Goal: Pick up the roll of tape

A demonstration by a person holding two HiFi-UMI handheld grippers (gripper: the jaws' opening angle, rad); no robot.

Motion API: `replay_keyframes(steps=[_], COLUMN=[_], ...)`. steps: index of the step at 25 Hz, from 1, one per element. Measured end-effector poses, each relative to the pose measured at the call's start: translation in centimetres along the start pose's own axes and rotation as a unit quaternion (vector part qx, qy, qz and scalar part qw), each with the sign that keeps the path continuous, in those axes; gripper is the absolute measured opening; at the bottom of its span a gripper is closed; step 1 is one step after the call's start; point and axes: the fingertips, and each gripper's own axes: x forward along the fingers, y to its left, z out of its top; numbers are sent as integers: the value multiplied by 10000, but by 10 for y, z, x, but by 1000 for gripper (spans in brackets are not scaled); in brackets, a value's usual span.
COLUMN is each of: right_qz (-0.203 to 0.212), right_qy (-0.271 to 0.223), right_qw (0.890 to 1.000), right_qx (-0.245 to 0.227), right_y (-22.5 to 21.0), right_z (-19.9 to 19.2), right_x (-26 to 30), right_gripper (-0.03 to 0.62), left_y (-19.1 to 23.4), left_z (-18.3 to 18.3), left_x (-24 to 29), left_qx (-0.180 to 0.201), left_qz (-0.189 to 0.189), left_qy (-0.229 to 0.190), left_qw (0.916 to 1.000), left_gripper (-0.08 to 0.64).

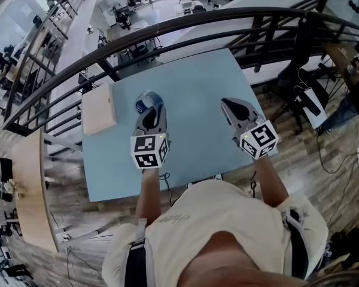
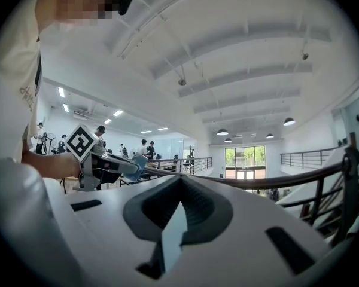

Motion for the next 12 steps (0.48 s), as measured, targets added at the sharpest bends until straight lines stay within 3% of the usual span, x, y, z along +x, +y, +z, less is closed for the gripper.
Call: replay_keyframes(steps=[12], right_qz=[9], right_qy=[-49], right_qw=[10000], right_qx=[-37], right_y=[7], right_z=[5], right_x=[4], right_gripper=[5], left_y=[2], left_z=[-5], left_x=[-6], left_qx=[-65], left_qz=[-62], left_qy=[-37], left_qw=[10000], left_gripper=[55])
